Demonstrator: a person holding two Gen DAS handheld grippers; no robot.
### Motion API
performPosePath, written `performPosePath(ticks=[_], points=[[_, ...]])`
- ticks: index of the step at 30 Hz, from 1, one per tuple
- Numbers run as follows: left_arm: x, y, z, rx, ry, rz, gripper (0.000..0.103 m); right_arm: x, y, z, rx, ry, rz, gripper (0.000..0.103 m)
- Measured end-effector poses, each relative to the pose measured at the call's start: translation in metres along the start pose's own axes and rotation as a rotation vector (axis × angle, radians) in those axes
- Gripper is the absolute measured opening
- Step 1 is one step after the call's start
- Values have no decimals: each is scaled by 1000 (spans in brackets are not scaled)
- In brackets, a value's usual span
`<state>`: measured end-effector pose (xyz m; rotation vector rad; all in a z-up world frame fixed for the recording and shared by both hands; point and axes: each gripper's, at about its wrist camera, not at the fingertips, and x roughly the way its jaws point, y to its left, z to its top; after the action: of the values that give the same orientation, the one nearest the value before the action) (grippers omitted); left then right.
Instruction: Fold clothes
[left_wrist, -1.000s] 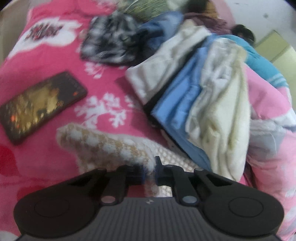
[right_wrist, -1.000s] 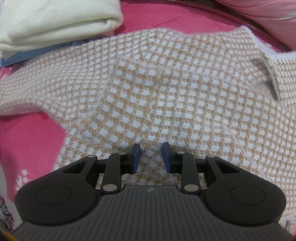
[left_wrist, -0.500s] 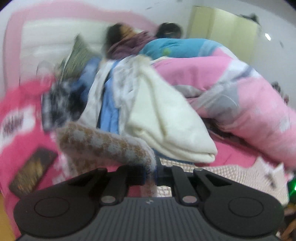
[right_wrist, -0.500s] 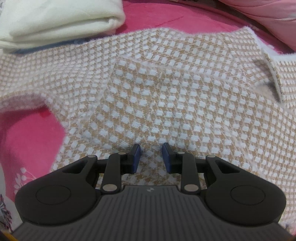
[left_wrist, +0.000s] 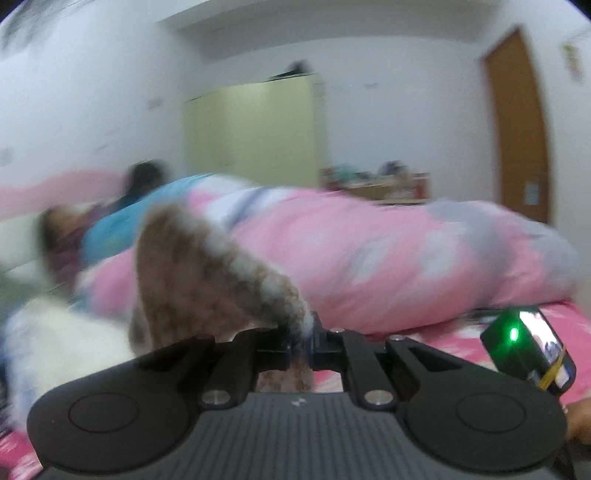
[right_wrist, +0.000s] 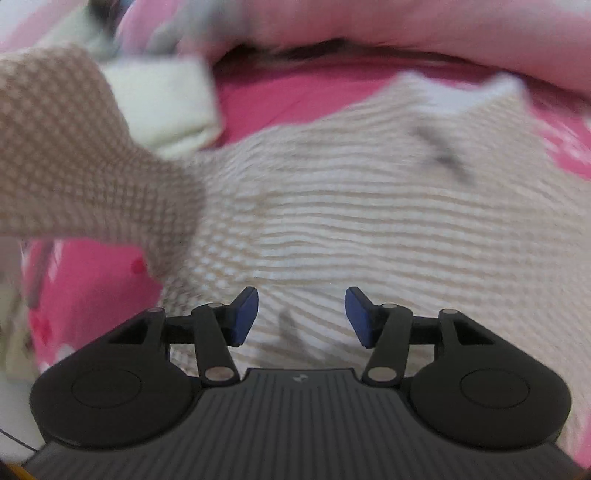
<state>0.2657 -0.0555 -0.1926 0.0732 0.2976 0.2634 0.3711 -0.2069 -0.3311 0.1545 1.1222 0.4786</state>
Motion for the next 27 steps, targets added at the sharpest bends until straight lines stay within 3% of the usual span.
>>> performPosePath(ticks=[4,6,8,10,12,13,14,21,25,27], points=[[28,-77,-22,106,65,-161,9,-51,-83,-20,267,-98,64,59],[50,-110,-47,174,172,-265,13,-62,-124,-36,423,-139,93,60],[70,-134,-75,223,315,-355,24,-67,-161,-54,569,-177,120,61],[77,-147,-99,263,414,-384,28,-64,-190,-72,696,-206,139,61],[71,-143,-106,250,412,-374,39,-63,-204,-86,763,-204,150,61],[68,-140,-108,237,405,-363,53,-63,-206,-90,769,-204,156,61],[65,-138,-109,228,399,-349,56,-63,-207,-93,771,-204,162,61],[48,-103,-117,244,429,-235,56,-61,-192,-82,684,-173,126,63],[33,-78,-123,243,471,-160,56,-59,-199,-86,794,-133,187,64],[27,-65,-126,228,495,-124,56,-64,-204,-97,877,-154,260,67]])
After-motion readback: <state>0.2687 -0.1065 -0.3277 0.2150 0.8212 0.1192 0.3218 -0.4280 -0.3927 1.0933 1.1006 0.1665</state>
